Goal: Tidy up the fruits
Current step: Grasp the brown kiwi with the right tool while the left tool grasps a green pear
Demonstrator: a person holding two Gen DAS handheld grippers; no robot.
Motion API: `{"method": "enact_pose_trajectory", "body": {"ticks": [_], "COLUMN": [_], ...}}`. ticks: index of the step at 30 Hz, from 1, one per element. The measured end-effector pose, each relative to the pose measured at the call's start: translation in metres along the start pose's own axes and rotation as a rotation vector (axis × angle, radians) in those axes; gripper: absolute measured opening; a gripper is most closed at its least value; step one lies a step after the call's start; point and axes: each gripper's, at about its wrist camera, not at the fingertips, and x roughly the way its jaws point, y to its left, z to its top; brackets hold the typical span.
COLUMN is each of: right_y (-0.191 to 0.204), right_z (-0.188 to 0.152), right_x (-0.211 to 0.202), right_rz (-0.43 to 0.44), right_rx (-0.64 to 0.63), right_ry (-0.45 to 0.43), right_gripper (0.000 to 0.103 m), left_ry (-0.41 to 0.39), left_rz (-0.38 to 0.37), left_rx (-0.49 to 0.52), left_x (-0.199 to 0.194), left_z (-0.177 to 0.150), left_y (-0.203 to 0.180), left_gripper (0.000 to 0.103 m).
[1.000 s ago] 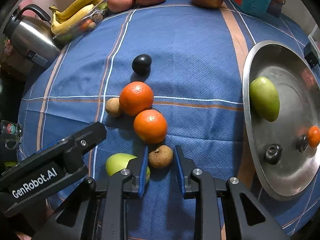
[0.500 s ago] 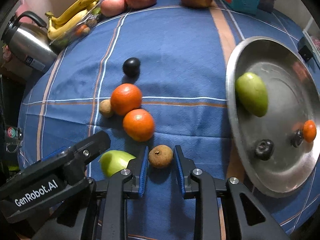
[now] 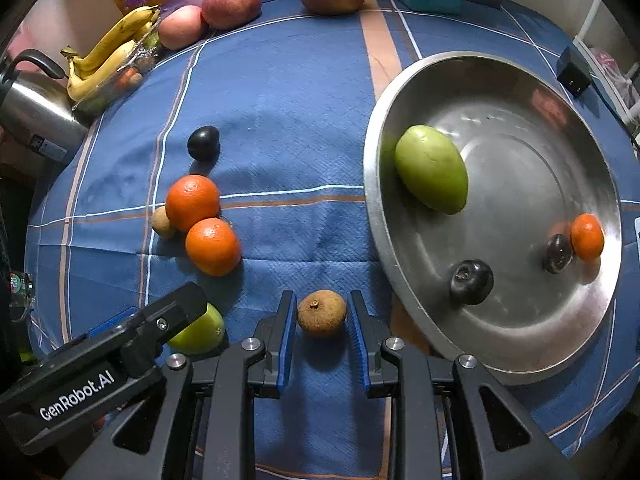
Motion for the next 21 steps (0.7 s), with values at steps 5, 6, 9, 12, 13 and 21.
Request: {"method": "enact_pose_trajectory", "body": {"ticks": [5, 6, 9, 12, 13, 21], "right_y": [0.0002, -0.0006, -0.0032, -0.0041, -0.0061, -0.0074], "right_z": [-0.0011, -0.0016, -0.0035, -0.0048, -0.0062, -0.0072], "right_x": [0.0015, 0.0013, 0.0006, 0.0015, 0.0008, -0.0004], "right_rz": [0.002, 0.0, -0.008, -0.007, -0.007, -0.01], "right_rx": [0.005, 0.005, 0.007, 0.013, 0.018, 0.032], "right_ry": [0.007, 0.007, 0.01, 0.015, 0.016, 0.013], "right_gripper": [0.027, 0.027, 0.027, 0.027, 0.027, 0.027], "left_ry": [0.008, 0.009, 0.009, 0.009, 0.009, 0.025], "left_rz": [0.0, -0.001, 0.008, 0.013, 0.013, 0.015], "left_rx": [0.005, 0.009, 0.023, 0.03, 0.031, 0.042], "left_x": [0.0011, 0.0008, 0.0018, 0.0025, 0.0029, 0.0023], "left_z": [-0.0037, -0.0022, -0.0033, -0.0048, -0.0047, -0.0069], "left_y": [0.0005, 0.003, 0.0022, -0.0025, -0.0038, -0.0049], "left_gripper": [0.083, 0.082, 0.08, 0.079, 0.079, 0.066]}}
